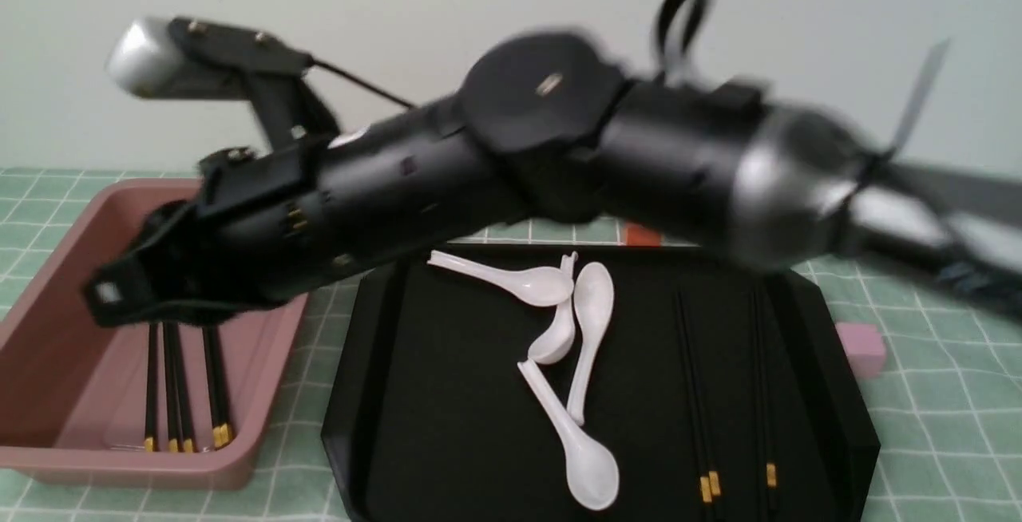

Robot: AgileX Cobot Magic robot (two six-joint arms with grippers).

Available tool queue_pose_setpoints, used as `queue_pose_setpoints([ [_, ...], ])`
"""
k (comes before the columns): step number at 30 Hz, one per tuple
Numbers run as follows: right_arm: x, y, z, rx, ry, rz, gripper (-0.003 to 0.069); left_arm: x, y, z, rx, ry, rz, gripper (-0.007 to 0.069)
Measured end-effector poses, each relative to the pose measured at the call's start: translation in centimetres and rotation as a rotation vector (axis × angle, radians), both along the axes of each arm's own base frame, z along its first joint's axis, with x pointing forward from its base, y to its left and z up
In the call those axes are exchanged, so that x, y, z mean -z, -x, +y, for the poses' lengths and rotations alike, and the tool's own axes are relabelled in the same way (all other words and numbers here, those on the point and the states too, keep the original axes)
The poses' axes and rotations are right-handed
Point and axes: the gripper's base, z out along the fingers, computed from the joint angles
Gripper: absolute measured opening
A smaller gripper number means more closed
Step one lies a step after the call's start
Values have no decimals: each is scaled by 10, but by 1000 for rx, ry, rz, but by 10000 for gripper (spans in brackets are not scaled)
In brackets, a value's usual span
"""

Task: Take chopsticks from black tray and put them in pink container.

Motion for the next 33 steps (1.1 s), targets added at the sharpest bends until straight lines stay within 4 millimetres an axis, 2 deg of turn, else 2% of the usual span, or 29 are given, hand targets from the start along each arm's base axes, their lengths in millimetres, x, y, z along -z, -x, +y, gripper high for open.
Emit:
queue_pose_setpoints([
  [1,-9,4,-12,-28,42,0,-10,0,0,0,0,0,0,238],
  [2,-17,10,-34,-74,166,8,-12,0,0,0,0,0,0,238],
  [5,-36,25,-71,-99,352,-7,-10,0,0,0,0,0,0,238],
  [7,-46,32,-88,-57,436,-32,-7,0,0,0,0,0,0,238],
  [10,-69,49,-119,63,493,-81,-3,0,0,0,0,0,0,238],
  [11,-70,50,-122,77,502,-84,-3,0,0,0,0,0,0,238],
  [13,-80,66,-146,149,529,-113,-4,0,0,0,0,0,0,238],
  [16,-84,91,-183,246,565,-140,-2,0,0,0,0,0,0,238],
  [17,-81,102,-199,277,582,-148,-1,0,0,0,0,0,0,238],
  [18,-81,103,-202,291,587,-145,-1,0,0,0,0,0,0,238],
  [19,-75,117,-220,335,595,-149,0,0,0,0,0,0,0,238],
  [21,-63,136,-244,393,573,-167,0,0,0,0,0,0,0,238],
  [23,-52,148,-258,433,528,-196,0,0,0,0,0,0,0,238],
  [25,-25,168,-280,494,400,-264,0,0,0,0,0,0,0,238],
  [27,-7,177,-290,537,290,-326,1,0,0,0,0,0,0,238],
  [30,34,188,-303,592,145,-414,1,0,0,0,0,0,0,238],
  [33,57,189,-306,618,67,-491,4,0,0,0,0,0,0,238],
])
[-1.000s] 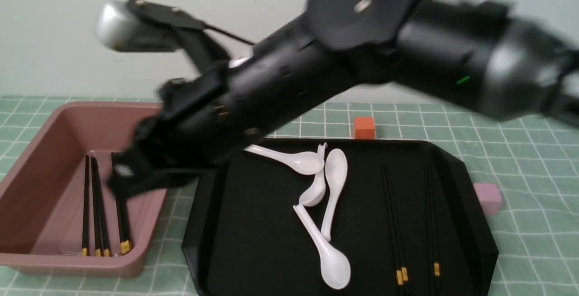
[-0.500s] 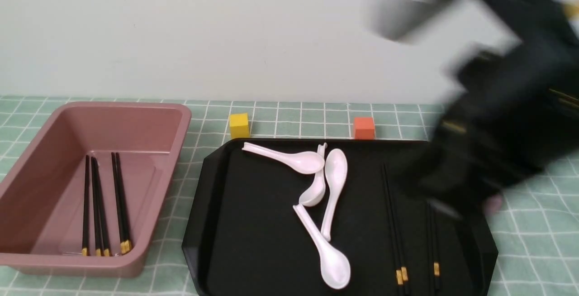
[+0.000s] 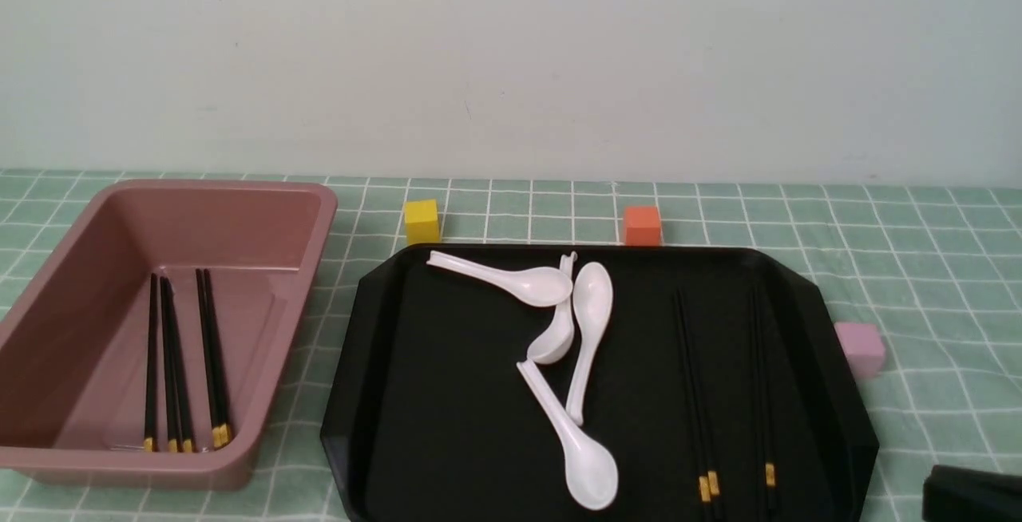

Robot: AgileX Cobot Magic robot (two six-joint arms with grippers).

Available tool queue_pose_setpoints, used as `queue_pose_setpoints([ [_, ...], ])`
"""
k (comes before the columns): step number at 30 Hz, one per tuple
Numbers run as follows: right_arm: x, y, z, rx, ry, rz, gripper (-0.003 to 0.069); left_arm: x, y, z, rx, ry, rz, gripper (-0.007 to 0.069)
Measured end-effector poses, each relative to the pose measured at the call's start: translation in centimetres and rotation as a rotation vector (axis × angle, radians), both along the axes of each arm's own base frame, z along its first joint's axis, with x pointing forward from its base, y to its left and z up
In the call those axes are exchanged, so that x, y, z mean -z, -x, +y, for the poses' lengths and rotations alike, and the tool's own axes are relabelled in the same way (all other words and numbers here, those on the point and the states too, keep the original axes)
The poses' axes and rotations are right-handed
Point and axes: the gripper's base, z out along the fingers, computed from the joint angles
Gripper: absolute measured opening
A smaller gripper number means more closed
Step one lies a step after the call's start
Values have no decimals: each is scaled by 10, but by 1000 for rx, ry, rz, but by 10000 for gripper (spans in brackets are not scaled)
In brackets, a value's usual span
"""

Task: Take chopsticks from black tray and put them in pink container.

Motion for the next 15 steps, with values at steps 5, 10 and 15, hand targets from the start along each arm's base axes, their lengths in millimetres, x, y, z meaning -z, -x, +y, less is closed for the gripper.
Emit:
queue_pose_setpoints([
  [5,11,-2,1,0,-35,-85,6,0,0,0,0,0,0,238],
  [10,9,-2,1,-1,-48,-106,13,0,0,0,0,0,0,238],
  [15,9,-2,1,-1,-48,-107,13,0,0,0,0,0,0,238],
])
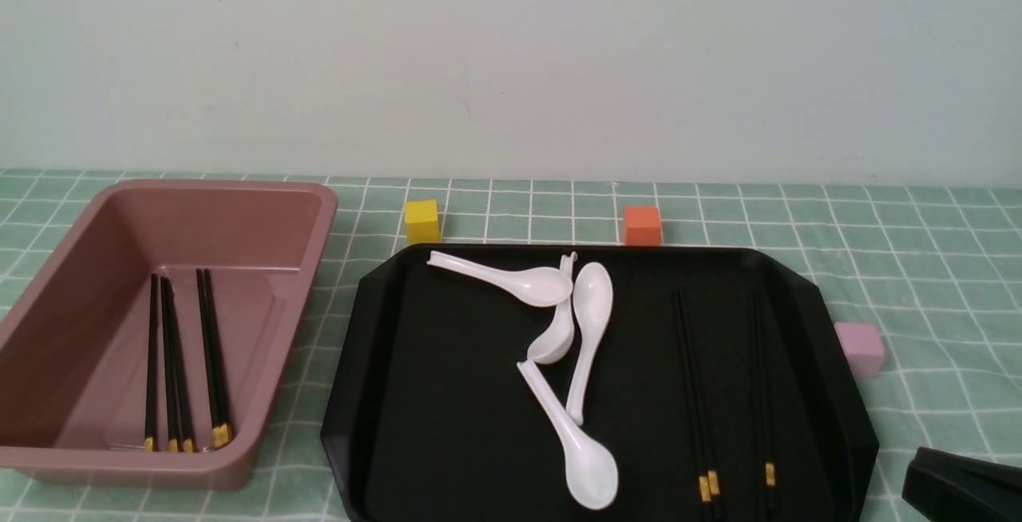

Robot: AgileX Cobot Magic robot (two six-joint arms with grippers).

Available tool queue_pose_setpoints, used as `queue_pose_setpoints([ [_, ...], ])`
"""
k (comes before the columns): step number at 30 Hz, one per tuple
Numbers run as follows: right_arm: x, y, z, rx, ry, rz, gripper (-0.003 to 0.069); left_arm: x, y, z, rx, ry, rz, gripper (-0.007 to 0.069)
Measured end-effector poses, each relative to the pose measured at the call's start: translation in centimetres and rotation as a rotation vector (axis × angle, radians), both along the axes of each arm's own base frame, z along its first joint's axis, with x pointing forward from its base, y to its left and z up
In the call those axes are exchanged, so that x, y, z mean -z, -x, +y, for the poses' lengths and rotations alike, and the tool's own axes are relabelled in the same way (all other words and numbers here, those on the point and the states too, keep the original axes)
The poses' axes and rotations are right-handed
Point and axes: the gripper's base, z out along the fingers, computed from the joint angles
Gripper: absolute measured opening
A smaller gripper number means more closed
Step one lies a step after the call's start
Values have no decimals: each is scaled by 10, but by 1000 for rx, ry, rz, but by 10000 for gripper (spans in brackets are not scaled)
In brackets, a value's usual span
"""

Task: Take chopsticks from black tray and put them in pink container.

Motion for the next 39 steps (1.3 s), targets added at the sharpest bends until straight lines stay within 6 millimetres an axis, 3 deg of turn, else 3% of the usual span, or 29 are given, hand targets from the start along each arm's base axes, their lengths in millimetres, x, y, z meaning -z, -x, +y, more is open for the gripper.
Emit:
queue_pose_setpoints([
  [15,2,6,-6,2,-26,-33,26,0,0,0,0,0,0,238],
  [23,46,7,-29,228,4,-33,33,0,0,0,0,0,0,238],
  [28,84,9,-46,463,14,-22,36,0,0,0,0,0,0,238],
  [39,103,12,-55,610,54,69,55,0,0,0,0,0,-1,238],
])
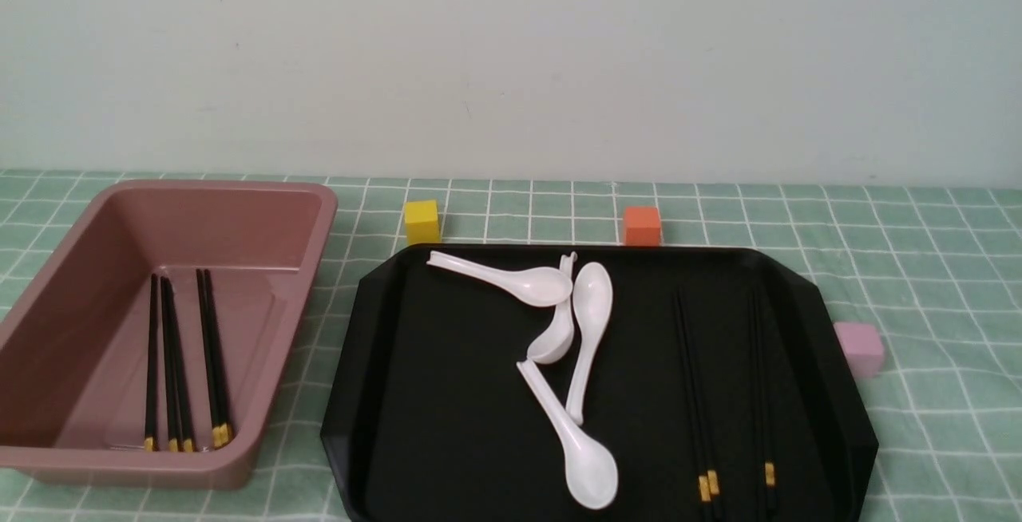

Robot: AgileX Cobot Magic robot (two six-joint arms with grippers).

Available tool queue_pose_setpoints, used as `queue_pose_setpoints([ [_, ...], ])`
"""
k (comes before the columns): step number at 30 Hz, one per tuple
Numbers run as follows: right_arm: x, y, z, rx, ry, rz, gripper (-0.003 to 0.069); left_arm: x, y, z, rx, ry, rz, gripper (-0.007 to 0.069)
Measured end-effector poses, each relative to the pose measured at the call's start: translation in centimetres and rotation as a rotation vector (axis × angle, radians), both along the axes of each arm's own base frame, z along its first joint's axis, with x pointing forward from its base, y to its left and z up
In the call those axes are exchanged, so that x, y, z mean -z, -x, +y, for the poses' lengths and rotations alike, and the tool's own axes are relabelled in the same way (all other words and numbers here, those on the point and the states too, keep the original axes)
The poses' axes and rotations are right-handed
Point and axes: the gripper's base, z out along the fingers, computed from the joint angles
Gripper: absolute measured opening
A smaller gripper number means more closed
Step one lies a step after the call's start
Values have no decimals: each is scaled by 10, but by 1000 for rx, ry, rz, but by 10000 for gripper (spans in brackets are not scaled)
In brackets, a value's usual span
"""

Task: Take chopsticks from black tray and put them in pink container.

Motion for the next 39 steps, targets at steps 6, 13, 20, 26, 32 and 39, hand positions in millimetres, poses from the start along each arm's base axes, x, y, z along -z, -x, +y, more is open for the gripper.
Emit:
queue_pose_setpoints([
  [6,4,1,-4,69,8,55,62,0,0,0,0,0,0,238],
  [13,4,1,-8,142,7,57,71,0,0,0,0,0,0,238],
  [20,4,1,-9,161,7,58,82,0,0,0,0,0,0,238],
  [26,4,1,-9,161,7,58,92,0,0,0,0,0,0,238],
  [32,4,1,-9,161,7,58,100,0,0,0,0,0,0,238],
  [39,4,1,-9,160,8,58,106,0,0,0,0,0,0,238],
])
